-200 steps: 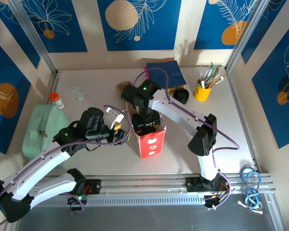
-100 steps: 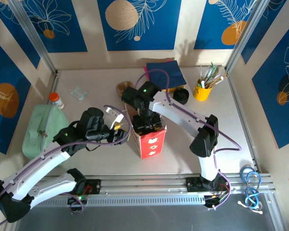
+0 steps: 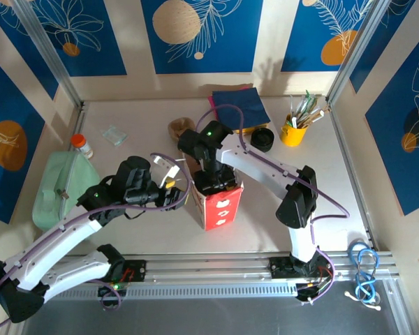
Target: Pack the takeout coffee
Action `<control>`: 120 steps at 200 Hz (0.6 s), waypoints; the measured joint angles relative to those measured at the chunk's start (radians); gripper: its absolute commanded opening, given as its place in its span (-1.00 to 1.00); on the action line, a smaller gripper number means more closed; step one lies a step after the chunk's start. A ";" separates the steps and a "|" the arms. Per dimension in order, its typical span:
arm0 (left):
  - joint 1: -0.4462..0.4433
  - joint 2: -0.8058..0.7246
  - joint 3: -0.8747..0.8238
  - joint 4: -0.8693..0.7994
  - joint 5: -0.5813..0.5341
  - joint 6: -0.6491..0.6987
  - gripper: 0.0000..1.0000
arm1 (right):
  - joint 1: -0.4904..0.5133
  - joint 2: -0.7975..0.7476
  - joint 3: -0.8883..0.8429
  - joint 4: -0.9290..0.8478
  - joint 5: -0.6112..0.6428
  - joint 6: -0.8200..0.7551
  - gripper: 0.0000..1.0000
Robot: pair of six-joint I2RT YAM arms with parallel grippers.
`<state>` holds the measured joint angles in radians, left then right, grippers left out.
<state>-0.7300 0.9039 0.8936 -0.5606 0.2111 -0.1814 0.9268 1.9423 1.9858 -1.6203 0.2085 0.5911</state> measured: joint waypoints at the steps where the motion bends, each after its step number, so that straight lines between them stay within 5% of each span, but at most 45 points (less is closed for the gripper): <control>1: 0.000 0.000 0.000 0.000 0.000 0.000 0.38 | 0.000 -0.001 0.000 0.000 0.000 -0.001 0.07; 120: 0.000 0.000 0.000 0.000 -0.003 0.007 0.38 | -0.006 -0.031 -0.036 0.011 -0.038 -0.020 0.04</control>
<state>-0.7300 0.9043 0.8936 -0.5610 0.2077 -0.1745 0.9203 1.9110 1.9495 -1.6089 0.1703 0.5713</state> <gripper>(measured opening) 0.692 0.635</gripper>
